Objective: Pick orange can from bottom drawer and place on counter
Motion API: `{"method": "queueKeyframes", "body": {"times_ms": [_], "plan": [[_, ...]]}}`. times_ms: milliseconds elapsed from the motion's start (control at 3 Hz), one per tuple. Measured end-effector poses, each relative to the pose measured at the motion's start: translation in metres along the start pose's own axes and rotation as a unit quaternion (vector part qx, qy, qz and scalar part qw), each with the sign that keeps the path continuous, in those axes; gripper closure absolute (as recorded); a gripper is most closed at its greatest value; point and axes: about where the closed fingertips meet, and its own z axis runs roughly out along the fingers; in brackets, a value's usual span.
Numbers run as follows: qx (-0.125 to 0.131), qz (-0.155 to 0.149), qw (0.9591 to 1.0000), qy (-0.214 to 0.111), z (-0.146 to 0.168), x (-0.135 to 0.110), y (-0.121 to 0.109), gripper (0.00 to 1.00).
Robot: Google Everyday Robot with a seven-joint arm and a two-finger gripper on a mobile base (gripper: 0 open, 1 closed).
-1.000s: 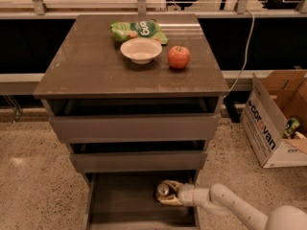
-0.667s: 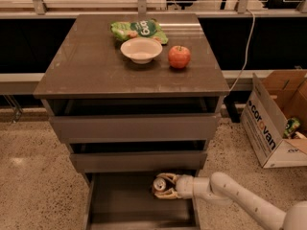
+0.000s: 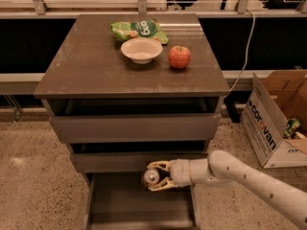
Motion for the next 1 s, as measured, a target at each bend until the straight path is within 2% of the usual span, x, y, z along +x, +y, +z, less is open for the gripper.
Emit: {"method": "queueKeyframes", "body": {"times_ms": [333,1000], "plan": [[-0.023,-0.038,0.9989,0.014,-0.011,-0.070,-0.016,1.00],[-0.068,-0.050,0.9964,0.001,-0.021,-0.173,-0.064,1.00]]}}
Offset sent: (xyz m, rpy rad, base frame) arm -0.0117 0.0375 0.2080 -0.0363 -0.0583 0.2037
